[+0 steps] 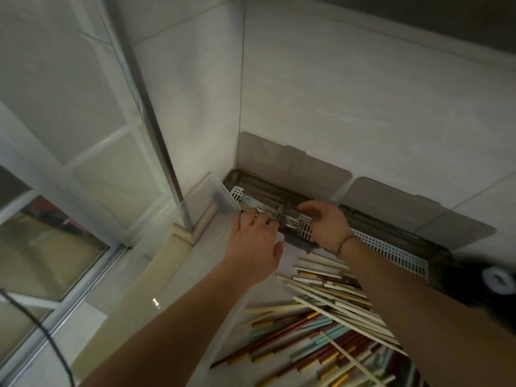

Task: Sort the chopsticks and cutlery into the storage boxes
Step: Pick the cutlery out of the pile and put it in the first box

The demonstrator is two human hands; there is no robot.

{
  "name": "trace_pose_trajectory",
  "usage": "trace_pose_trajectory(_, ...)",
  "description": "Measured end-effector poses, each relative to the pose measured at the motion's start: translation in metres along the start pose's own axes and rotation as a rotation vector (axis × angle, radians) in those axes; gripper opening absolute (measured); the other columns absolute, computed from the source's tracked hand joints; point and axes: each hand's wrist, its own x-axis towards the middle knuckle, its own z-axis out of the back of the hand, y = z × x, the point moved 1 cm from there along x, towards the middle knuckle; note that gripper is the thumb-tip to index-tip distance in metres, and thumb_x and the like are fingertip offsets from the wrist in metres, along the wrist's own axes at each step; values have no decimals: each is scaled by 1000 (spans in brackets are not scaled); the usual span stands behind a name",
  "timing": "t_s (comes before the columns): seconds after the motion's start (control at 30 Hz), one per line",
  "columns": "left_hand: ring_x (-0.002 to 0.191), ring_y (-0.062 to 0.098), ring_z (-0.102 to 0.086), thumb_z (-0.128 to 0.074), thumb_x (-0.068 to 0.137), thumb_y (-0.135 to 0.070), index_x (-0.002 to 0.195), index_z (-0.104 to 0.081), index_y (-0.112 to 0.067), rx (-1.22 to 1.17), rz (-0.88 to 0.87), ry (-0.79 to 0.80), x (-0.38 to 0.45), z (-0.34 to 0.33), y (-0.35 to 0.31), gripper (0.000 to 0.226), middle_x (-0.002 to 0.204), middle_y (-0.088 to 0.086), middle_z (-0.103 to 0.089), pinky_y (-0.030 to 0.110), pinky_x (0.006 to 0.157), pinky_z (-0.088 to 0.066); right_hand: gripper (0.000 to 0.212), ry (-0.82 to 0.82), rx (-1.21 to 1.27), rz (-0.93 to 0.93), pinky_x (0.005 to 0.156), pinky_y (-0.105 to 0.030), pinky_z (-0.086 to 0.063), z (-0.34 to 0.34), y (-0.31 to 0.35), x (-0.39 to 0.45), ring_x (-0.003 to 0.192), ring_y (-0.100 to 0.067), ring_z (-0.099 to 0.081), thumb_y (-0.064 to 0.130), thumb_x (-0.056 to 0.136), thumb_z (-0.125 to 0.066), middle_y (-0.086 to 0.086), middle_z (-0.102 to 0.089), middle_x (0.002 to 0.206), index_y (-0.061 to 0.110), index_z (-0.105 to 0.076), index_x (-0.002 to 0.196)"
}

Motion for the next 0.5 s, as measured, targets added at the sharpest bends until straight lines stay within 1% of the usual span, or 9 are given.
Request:
trace_pose_trajectory(0.07,143,26,-18,-42,95,-49,143,-39,-23,-3,-47,0,-5,2,-14,55,150,1,-34,53,118,-12,38,-101,65,44,96,-30,-47,23,-14,-26,102,-14,-60,-12,84,-50,0,-64,107,19,-66,99)
trace_pose_trajectory(0.13,144,27,-14,-46,94,-46,139,-44,-22,-44,-111,-30,-15,0,-33,51,151,2,-32,54,117,-13,26,-207,72,64,90,-28,-49,47,-39,-62,93,-10,-63,0,88,-59,4,-67,99,23,-67,92)
trace_pose_trajectory(0.2,140,28,-22,-52,89,-43,130,-53,-23,-82,-210,-81,-28,-5,-56,46,145,3,-40,53,114,-21,29,-266,151,16,88,-34,-51,72,-75,-103,90,-14,-67,1,86,-63,6,-71,92,29,-69,85)
trace_pose_trajectory(0.27,134,29,-32,-59,81,-40,122,-60,-22,-97,-319,-87,-45,-18,-82,44,136,4,-49,54,109,-31,35,-319,158,-68,83,-36,-51,95,-116,-147,86,-19,-68,1,85,-66,7,-73,84,34,-70,78)
trace_pose_trajectory(0.33,131,30,-37,-60,78,-40,116,-65,-21,-107,-431,-52,-64,-34,-111,42,132,4,-53,55,106,-36,30,-370,78,-190,80,-35,-53,113,-155,-192,85,-22,-68,8,85,-68,4,-72,81,36,-69,75)
trace_pose_trajectory(0.37,129,30,-40,-60,79,-40,114,-65,-21,-104,-496,-21,-73,-43,-125,40,130,5,-54,55,105,-37,26,-383,48,-258,80,-35,-52,120,-171,-214,86,-24,-67,11,85,-69,1,-71,83,36,-67,77)
trace_pose_trajectory(0.43,126,31,-42,-57,83,-41,113,-64,-20,-65,-646,57,-93,-59,-154,38,130,6,-53,54,104,-38,11,-400,18,-339,77,-38,-52,127,-197,-252,84,-31,-66,19,86,-68,-6,-69,82,28,-65,79)
trace_pose_trajectory(0.47,127,30,-39,-56,85,-40,116,-61,-20,-45,-721,114,-102,-65,-168,38,132,6,-51,54,106,-36,11,-409,-4,-373,73,-37,-50,128,-211,-268,80,-32,-65,27,85,-65,-8,-68,78,22,-64,75)
trace_pose_trajectory(0.5,130,29,-35,-55,88,-39,120,-59,-19,-44,-795,172,-111,-71,-180,38,136,6,-47,53,109,-32,19,-387,-55,-447,70,-35,-48,126,-221,-284,76,-30,-62,32,86,-60,-9,-66,77,20,-63,72)
